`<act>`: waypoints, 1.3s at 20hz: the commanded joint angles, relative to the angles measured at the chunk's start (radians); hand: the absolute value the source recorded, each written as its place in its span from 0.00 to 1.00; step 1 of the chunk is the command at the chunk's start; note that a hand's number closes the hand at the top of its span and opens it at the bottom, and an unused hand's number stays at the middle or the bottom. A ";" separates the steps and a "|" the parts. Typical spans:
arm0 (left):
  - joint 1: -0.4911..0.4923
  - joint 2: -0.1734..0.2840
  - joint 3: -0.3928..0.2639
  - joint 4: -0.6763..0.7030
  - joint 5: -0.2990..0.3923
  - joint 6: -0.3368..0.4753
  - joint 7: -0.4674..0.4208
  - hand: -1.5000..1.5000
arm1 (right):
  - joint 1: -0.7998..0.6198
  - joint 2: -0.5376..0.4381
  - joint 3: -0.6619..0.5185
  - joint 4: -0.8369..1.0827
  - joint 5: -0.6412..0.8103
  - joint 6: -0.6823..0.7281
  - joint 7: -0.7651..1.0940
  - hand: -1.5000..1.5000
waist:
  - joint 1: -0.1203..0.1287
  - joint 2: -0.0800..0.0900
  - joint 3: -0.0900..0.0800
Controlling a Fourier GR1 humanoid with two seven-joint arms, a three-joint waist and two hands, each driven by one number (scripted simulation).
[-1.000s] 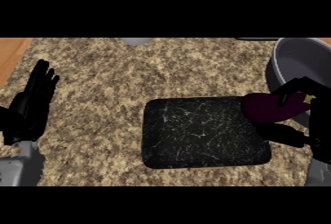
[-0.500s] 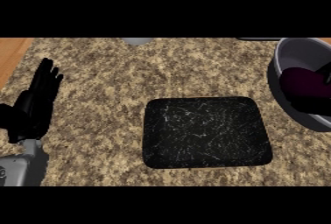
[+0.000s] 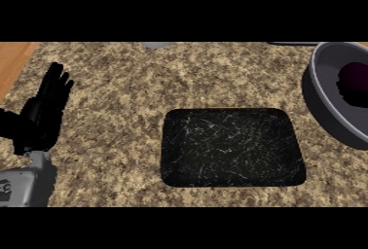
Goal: Pick the eggplant from the tray and place it in the pot
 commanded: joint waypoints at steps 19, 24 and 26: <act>0.020 -0.008 -0.009 -0.030 0.000 -0.029 -0.009 0.50 | -0.337 -0.134 -0.205 1.001 -0.090 0.017 -0.486 0.00 | 0.033 0.011 0.005; -0.020 0.005 0.015 -0.034 0.008 -0.013 0.035 0.50 | -0.378 -0.096 -0.337 1.000 -0.250 0.079 -0.620 0.00 | 0.020 0.006 0.006; -0.002 -0.037 -0.015 -0.002 -0.012 0.001 -0.007 0.50 | -0.388 -0.096 -0.384 1.012 -0.297 0.075 -0.662 0.00 | 0.018 0.010 0.005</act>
